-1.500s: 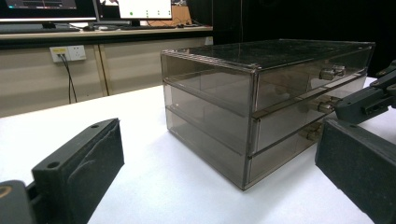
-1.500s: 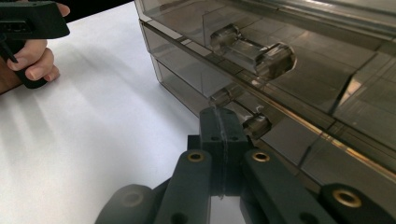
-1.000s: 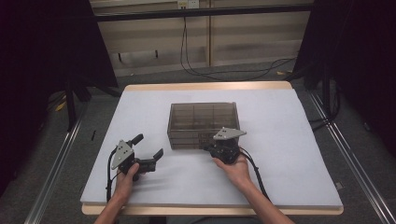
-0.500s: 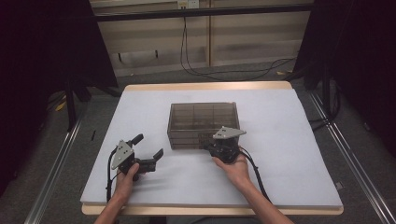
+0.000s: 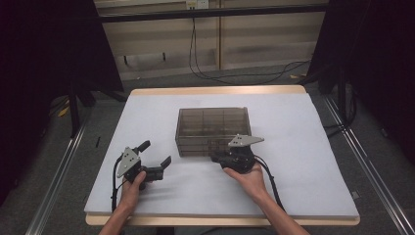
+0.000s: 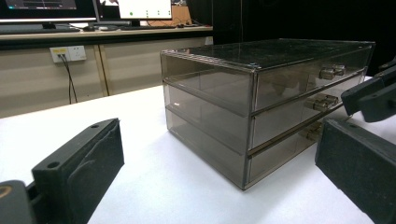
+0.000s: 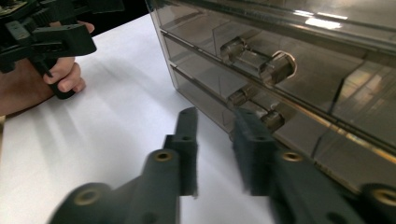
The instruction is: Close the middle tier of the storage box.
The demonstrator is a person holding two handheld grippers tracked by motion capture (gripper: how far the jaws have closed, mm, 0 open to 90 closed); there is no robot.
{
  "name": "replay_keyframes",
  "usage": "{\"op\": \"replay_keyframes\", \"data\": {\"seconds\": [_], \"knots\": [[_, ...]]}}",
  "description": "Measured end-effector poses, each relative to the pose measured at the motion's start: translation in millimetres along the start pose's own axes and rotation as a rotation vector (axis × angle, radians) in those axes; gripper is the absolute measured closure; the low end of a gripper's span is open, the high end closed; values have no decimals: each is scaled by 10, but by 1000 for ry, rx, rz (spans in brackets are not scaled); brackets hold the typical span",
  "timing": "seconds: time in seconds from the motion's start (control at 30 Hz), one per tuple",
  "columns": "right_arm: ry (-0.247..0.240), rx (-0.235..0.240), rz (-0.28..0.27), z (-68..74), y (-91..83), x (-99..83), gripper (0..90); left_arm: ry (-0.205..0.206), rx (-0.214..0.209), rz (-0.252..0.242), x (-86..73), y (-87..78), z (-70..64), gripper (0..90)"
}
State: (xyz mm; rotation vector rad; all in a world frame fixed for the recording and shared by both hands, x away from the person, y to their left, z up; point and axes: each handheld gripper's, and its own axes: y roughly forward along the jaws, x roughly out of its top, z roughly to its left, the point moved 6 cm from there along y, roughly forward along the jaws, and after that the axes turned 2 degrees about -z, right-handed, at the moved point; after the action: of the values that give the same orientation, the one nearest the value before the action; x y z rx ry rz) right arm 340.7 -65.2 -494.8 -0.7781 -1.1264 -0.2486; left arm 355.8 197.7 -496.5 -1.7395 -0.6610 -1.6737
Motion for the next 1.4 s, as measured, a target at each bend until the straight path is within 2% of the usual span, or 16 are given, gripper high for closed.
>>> {"op": "replay_keyframes", "data": {"seconds": [0.2, 0.53, 0.73, 0.97, 1.2, 1.4], "knots": [[-15, -11, 13, 26, -91, -48, 515, -5, 0, 0, 0, 1, -1, 11], [-23, -37, 4, 12, -311, -24, 355, -5, 0, 0, -1, 1, 0, 11], [10, -56, -2, -29, -448, -77, 268, -2, 2, 0, 0, -1, 1, 11], [32, -80, -14, -97, -651, -92, 213, -2, -2, 3, -2, 0, 0, 11], [37, -103, -19, -164, -819, -108, 189, 4, -2, 6, -2, 2, 3, 11], [55, -133, -40, -228, -1029, -123, 166, 4, -2, 7, -2, 1, 4, 11]]}}
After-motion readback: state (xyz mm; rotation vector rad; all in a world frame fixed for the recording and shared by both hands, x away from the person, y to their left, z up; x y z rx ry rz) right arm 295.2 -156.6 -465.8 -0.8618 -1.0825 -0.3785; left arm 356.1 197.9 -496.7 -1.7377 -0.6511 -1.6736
